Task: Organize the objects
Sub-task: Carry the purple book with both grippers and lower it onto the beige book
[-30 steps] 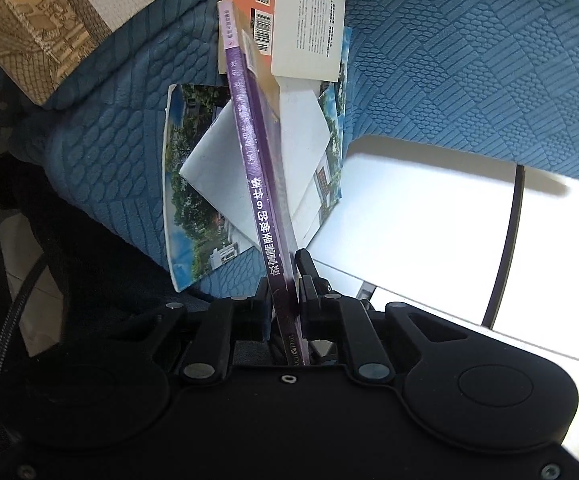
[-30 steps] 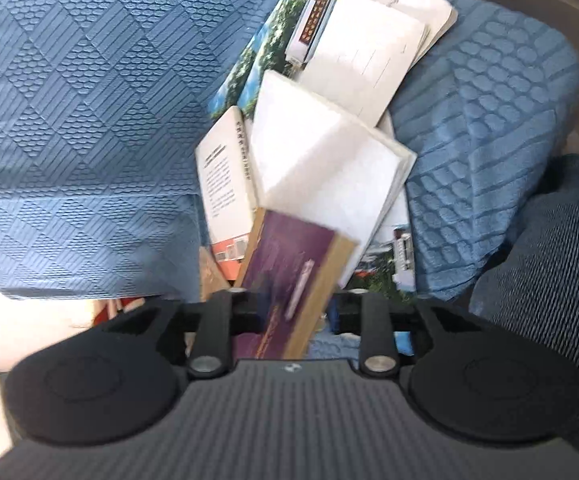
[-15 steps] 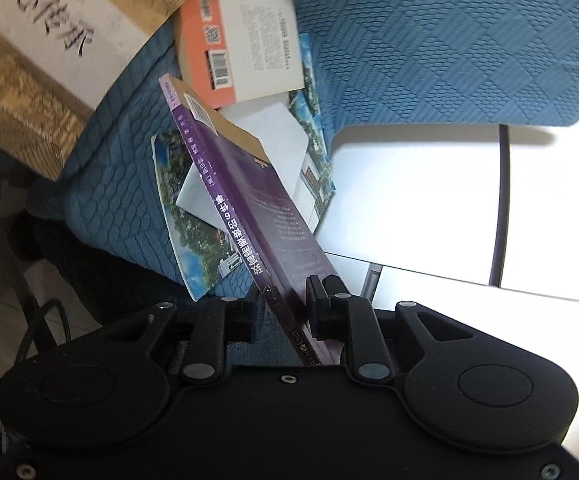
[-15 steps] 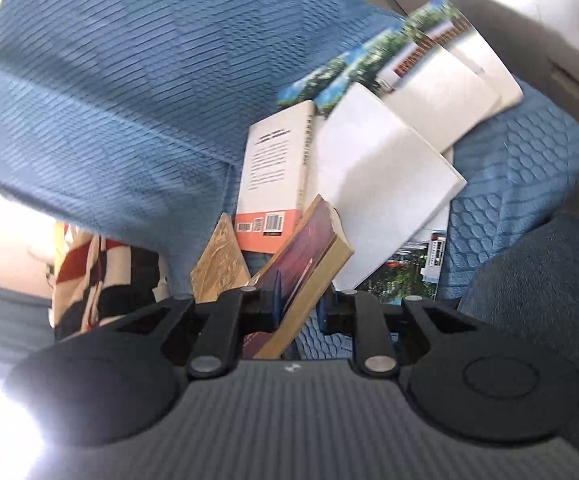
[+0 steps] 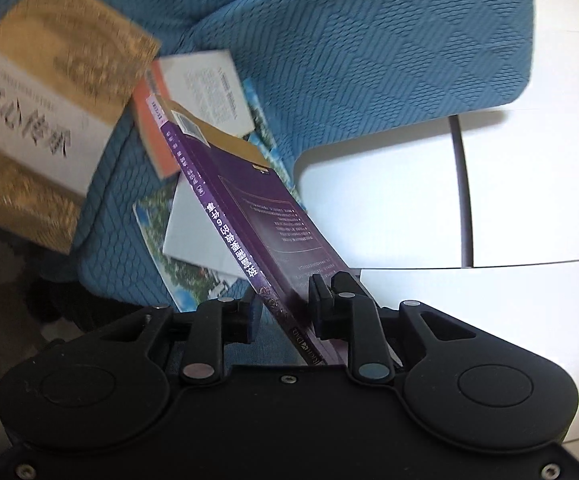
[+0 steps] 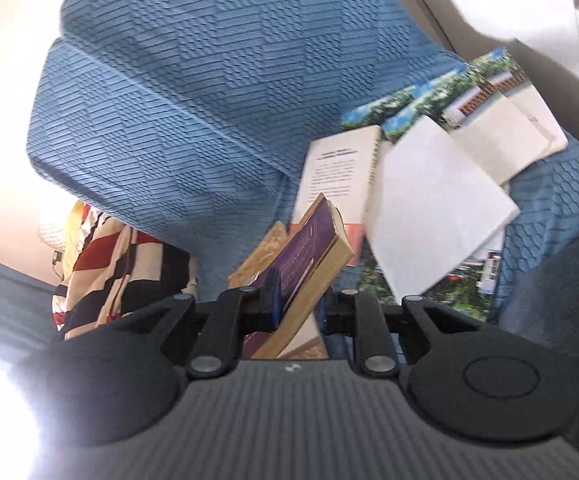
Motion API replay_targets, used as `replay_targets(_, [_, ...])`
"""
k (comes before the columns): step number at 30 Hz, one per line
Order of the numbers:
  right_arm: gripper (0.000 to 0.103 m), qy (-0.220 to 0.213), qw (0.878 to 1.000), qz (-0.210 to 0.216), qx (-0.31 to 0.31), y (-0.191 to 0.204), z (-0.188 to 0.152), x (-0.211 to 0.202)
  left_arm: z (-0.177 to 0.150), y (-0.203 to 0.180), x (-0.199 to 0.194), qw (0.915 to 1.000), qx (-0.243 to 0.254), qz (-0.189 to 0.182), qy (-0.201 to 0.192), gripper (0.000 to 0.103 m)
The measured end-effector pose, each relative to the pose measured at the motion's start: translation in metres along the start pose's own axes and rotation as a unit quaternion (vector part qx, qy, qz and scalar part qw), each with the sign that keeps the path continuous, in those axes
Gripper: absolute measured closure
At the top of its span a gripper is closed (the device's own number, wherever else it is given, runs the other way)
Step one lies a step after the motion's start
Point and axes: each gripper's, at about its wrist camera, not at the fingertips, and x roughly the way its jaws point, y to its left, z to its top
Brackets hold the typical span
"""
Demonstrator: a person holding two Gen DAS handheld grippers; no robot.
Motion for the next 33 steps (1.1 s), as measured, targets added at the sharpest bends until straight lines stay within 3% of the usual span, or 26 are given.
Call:
replay_targets(8, [0.081, -0.012, 1.000, 0.016, -0.019, 0.043, -0.005, 0.007, 0.021, -0.011, -0.044, 0.9987, 0.043, 0.002, -0.027, 0.078])
replay_targets(18, [0.081, -0.018, 0.999, 0.012, -0.042, 0.091, -0.020, 0.043, 0.064, 0.007, -0.076, 0.9971, 0.065, 0.015, -0.036, 0.077])
replay_targets(33, [0.081, -0.001, 0.997, -0.036, -0.062, 0.113, -0.037, 0.118, 0.126, 0.073, -0.064, 0.9963, 0.065, 0.054, -0.011, 0.075])
